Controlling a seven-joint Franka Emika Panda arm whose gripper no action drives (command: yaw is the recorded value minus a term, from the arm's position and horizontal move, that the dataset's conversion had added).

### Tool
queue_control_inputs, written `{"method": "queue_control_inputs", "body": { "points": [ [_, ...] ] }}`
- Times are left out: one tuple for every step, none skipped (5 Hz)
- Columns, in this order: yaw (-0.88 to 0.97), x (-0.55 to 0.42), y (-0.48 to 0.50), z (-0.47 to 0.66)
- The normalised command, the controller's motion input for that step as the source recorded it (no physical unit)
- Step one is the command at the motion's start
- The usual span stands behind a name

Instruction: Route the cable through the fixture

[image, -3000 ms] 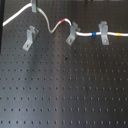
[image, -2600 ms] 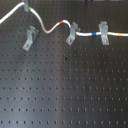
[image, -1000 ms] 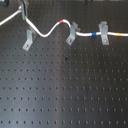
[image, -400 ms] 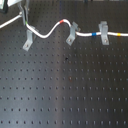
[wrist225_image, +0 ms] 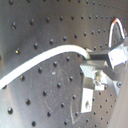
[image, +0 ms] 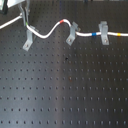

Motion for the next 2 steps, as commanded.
{"method": "queue_control_inputs", "body": {
  "points": [
    [0.17,-0.049,0.093,0.25],
    [0.08,-0.007,0.013,0.00]
  ]
}}
